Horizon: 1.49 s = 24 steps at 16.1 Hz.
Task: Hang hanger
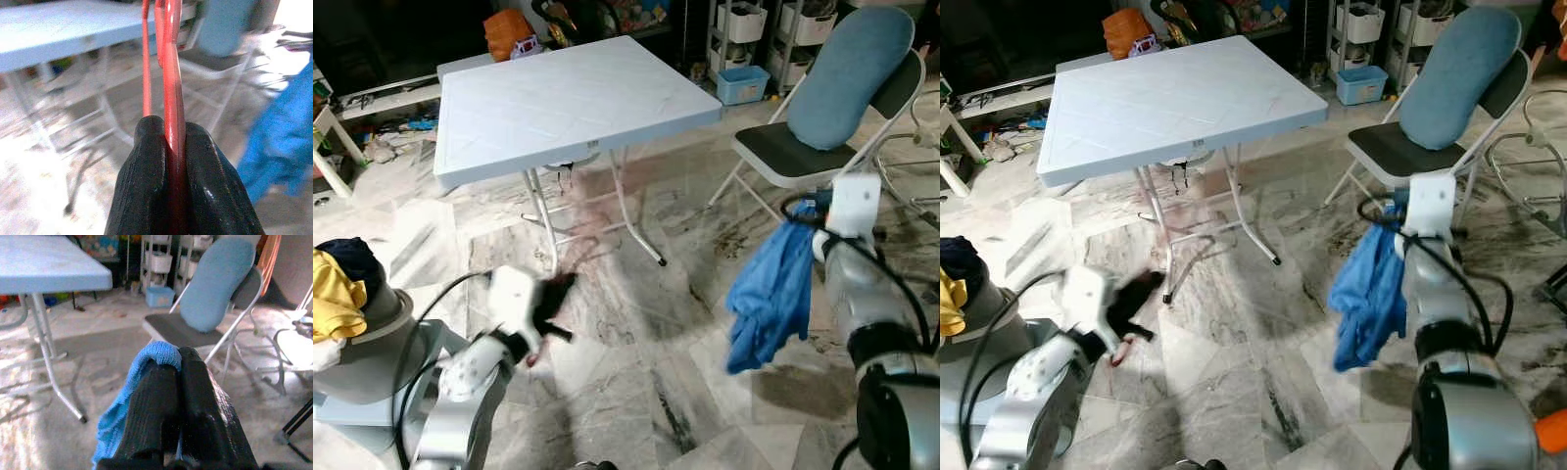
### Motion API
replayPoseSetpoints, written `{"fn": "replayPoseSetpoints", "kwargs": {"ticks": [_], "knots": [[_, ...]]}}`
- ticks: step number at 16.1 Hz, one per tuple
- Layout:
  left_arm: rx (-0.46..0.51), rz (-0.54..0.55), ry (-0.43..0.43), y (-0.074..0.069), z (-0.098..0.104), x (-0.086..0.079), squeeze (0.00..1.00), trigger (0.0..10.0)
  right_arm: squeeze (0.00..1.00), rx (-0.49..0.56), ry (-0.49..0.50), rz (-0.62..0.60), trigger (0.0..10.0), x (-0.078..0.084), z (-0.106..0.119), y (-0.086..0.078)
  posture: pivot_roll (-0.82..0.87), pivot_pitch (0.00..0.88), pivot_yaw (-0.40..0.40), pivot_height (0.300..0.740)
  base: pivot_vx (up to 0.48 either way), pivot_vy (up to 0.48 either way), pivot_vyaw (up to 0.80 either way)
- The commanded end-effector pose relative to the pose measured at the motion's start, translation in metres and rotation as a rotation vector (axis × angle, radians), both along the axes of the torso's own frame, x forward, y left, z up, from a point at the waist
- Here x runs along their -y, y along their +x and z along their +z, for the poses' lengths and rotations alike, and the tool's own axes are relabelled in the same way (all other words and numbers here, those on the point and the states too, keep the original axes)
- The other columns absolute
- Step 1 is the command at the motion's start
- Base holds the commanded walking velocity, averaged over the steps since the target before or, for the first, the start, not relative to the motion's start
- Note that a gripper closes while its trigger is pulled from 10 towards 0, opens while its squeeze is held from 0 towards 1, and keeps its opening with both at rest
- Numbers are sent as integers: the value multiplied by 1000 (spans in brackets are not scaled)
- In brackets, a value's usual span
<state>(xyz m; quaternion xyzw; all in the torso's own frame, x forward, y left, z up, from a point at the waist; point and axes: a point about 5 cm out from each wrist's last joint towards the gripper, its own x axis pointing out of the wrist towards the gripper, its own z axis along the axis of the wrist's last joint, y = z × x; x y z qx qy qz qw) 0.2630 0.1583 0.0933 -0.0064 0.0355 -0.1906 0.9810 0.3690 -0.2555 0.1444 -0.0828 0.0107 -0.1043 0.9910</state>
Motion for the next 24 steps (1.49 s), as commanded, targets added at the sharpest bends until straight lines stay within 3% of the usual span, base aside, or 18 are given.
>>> {"fn": "replayPoseSetpoints", "kwargs": {"ticks": [1, 2, 3, 5, 9, 13, 14, 15, 18, 24], "knots": [[-2, 149, 77, 0, -3, -8, 0, 10000, 0, 54, 20, 63, 0, -11, 9, 2, -71, 0, 91, 740, 0, 0, 0], [4, 214, 115, 0, -4, -11, 0, 10000, 0, 55, 27, 85, 0, -15, 7, 1, -71, 0, 91, 740, 0, 0, 0], [13, 288, 236, 2, -5, -18, 0, 10000, 0, 61, 34, 124, 0, -23, 4, -1, -56, 0, 84, 740, 0, 0, 0], [38, 325, 288, 9, 1, -27, 0, 10000, 0, 55, 40, 168, 0, -33, 0, -2, -42, 0, 77, 740, 0, 0, 0], [-22, 280, 186, 10, -6, -17, 0, 10000, 0, 42, 62, 217, 0, -49, -11, -9, -39, 0, 72, 740, 0, 0, 0], [-12, 310, 89, 4, -8, 0, 0, 10000, 0, 65, 102, 237, 4863, -63, -17, -22, -51, 0, 95, 740, 67, 0, 0], [-12, 328, 77, 5, -7, -2, 0, 10000, 0, 70, 114, 239, 10000, -65, -17, -23, -53, 0, 99, 740, 289, 0, 0], [-9, 384, 67, 6, -6, -12, 0, 10000, 0, 85, 118, 243, 10000, -67, -15, -26, -53, 0, 103, 740, 330, 0, 0], [-8, 425, 49, 2, -5, -19, 0, 10000, 0, 95, 126, 266, 10000, -72, -13, -33, -57, 0, 109, 740, 331, 0, 0], [2, 441, 19, 0, -3, -15, 0, 10000, 0, 102, 146, 317, 10000, -86, -4, -39, -62, 0, 109, 740, 358, 0, 72]]}}
